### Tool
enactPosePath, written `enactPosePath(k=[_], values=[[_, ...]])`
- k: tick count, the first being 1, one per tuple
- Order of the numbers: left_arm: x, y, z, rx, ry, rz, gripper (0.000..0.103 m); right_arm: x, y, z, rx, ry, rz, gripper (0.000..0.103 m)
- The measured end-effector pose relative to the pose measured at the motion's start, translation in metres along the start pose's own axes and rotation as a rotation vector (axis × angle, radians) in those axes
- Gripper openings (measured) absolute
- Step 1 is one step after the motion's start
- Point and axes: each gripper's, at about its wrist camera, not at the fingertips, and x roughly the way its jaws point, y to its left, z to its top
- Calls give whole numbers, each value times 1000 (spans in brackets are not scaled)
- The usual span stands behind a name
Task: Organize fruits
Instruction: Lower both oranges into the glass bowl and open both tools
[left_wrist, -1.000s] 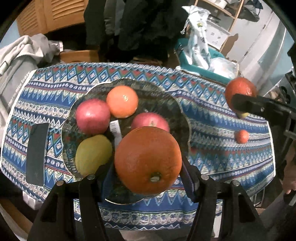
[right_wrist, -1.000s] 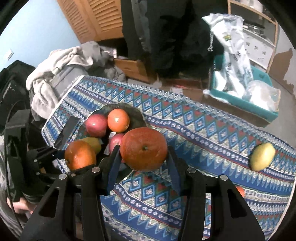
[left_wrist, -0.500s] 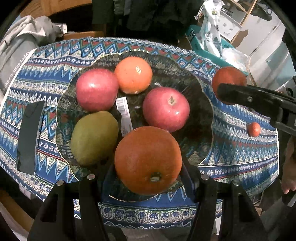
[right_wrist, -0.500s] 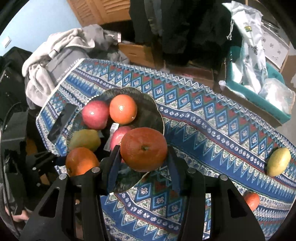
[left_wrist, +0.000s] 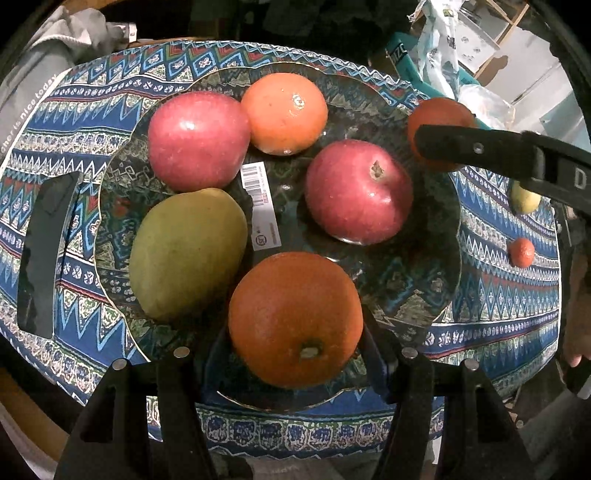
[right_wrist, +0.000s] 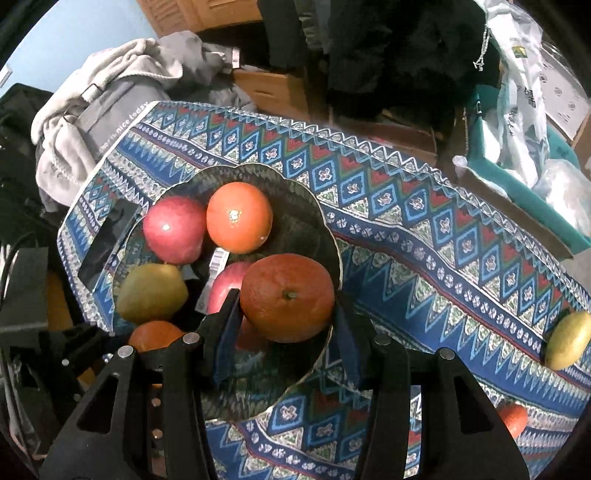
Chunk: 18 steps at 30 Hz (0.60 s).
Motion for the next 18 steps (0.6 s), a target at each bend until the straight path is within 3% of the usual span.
enactPosePath(k=[18], values=[[-28, 9, 9, -30, -84, -12, 66, 25, -2, 14, 10, 24, -12, 50]])
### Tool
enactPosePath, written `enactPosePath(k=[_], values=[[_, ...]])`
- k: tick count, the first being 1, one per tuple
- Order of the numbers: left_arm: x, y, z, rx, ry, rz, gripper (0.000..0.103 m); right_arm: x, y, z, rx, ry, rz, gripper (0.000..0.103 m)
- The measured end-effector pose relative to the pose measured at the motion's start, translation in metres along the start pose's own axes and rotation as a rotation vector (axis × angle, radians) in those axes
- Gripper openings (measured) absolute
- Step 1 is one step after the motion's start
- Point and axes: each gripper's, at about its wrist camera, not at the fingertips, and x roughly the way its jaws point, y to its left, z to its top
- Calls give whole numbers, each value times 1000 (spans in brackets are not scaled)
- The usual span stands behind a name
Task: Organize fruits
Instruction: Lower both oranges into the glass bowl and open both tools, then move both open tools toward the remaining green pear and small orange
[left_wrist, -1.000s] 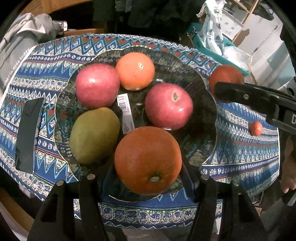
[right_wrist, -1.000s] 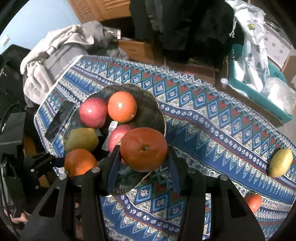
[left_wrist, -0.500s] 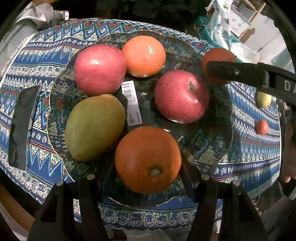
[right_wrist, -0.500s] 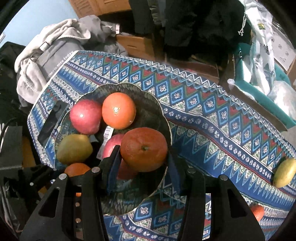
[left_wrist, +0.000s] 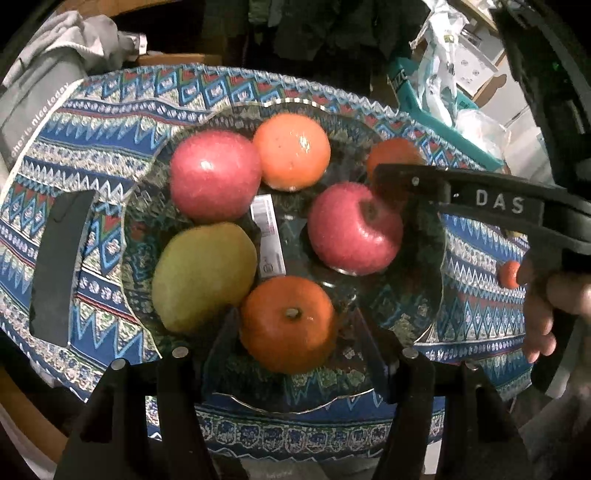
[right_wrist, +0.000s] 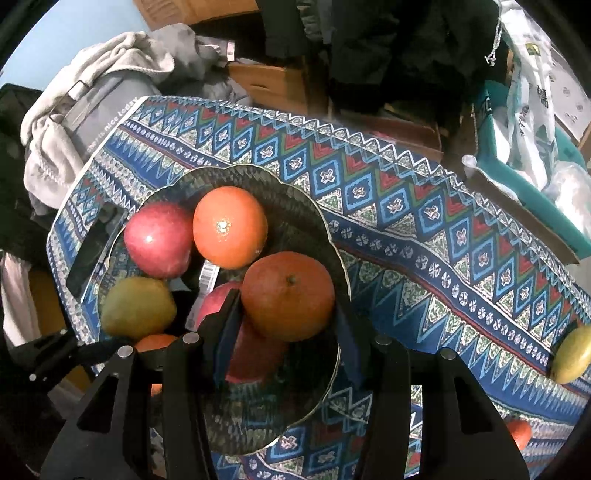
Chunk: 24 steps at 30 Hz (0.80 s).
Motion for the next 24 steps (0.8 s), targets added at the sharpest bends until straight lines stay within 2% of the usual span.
enactPosePath(k=[6, 11, 14, 24], values=[[-12, 4, 9, -35, -59, -9, 69, -9, 0, 3, 15, -22, 20, 50], [-17, 6, 14, -45, -80, -6, 69, -20, 4, 4, 6, -42, 9, 50], [-21, 3, 17, -48, -90, -8, 69, -29, 3, 3, 6, -53, -14, 54], [-35, -20, 23, 5, -146, -7, 69, -72, -14, -12, 45, -114, -37, 54]])
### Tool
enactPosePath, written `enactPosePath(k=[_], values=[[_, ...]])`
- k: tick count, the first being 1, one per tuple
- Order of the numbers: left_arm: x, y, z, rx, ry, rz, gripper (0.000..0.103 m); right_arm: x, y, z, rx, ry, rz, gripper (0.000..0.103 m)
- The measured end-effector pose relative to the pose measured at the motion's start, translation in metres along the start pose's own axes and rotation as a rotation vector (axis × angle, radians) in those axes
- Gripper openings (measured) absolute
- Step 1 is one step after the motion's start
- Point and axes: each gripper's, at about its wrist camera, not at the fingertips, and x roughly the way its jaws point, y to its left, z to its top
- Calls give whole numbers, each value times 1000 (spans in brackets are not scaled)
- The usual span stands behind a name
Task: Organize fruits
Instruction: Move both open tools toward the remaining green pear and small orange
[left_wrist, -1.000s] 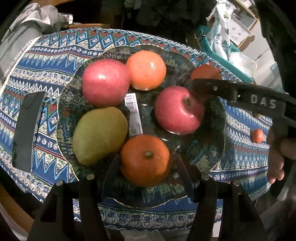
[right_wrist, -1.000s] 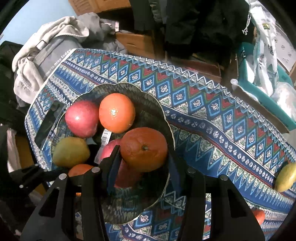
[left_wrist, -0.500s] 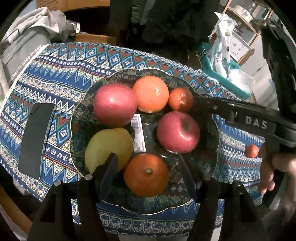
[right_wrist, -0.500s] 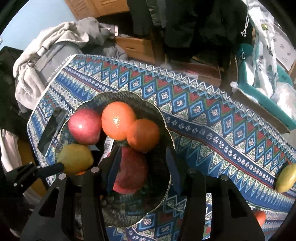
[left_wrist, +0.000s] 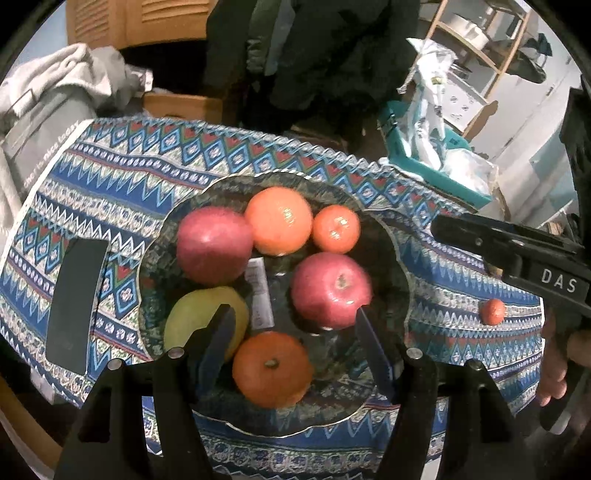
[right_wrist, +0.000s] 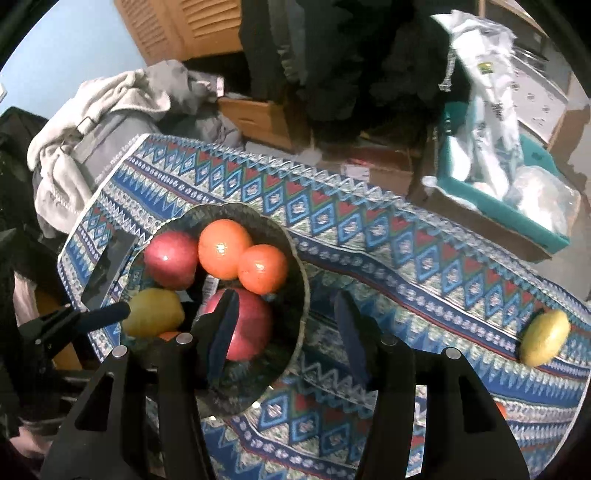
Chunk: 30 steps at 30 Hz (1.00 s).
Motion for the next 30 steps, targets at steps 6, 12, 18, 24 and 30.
enactPosePath(k=[6, 12, 18, 24, 30], values=[[-6, -21, 5, 43, -19, 0, 69, -24, -20, -9, 41, -25, -18, 55], [-9, -45, 5, 63, -25, -21, 72, -49, -42, -23, 68, -61, -76, 59], [-6, -73, 5, 118, -23, -23, 72, -65, -68, -40, 109, -70, -124, 59], [-5, -101, 9, 162, -28, -35, 72, -82, -97, -53, 170, -83, -153, 62], [-8, -126, 12, 198, -32, -50, 72, -98, -129, -69, 230, -96, -179, 62]])
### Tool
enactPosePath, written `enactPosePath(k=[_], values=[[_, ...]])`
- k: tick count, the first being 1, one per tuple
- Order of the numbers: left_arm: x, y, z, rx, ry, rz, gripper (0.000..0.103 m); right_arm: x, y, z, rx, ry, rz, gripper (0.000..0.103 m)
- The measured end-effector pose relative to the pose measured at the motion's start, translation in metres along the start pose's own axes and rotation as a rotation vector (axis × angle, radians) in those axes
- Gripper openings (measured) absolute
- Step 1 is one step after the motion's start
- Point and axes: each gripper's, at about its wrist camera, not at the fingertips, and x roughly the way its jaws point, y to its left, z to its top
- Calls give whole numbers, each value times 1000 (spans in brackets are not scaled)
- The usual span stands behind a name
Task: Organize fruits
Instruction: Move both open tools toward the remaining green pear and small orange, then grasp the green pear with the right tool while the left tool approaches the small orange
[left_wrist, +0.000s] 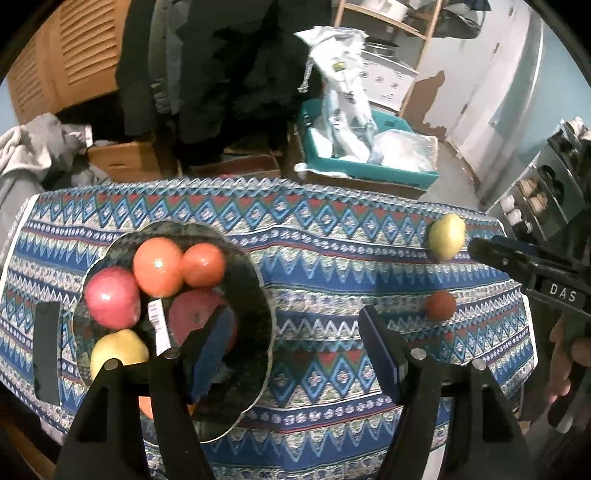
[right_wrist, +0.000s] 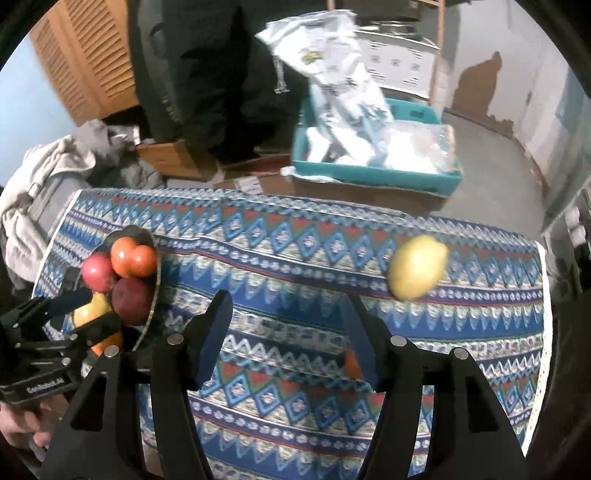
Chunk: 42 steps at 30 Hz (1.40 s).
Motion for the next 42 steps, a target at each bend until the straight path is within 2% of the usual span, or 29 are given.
enactPosePath(k=[7, 9, 15, 17, 20, 25, 28, 37, 42], values=[[6, -28, 16, 26, 12, -29, 72, -8, -45, -9, 75, -2, -44, 67], [9, -35, 19, 43, 15, -33, 75, -7, -58, -11, 93, 7, -55, 67], [22, -52, 31, 76, 26, -19, 76, 1, -88, -12, 127, 26, -83, 67], [30, -54, 36, 70, 37, -24, 76, 5, -95, -11, 127, 33, -101, 70], [43, -59, 44, 86, 50, -10, 76, 14, -104, -9, 117, 51, -121, 71], [66, -66, 57, 75, 69, -27, 76, 38, -115, -2, 123, 82, -108, 72], [84, -72, 62, 87, 84, -21, 76, 52, -119, 4, 126, 95, -112, 77], [124, -84, 76, 98, 127, -28, 76, 99, -140, 13, 204, 140, -91, 77], [144, -86, 78, 93, 154, -22, 76, 116, -147, 14, 206, 144, -76, 77]])
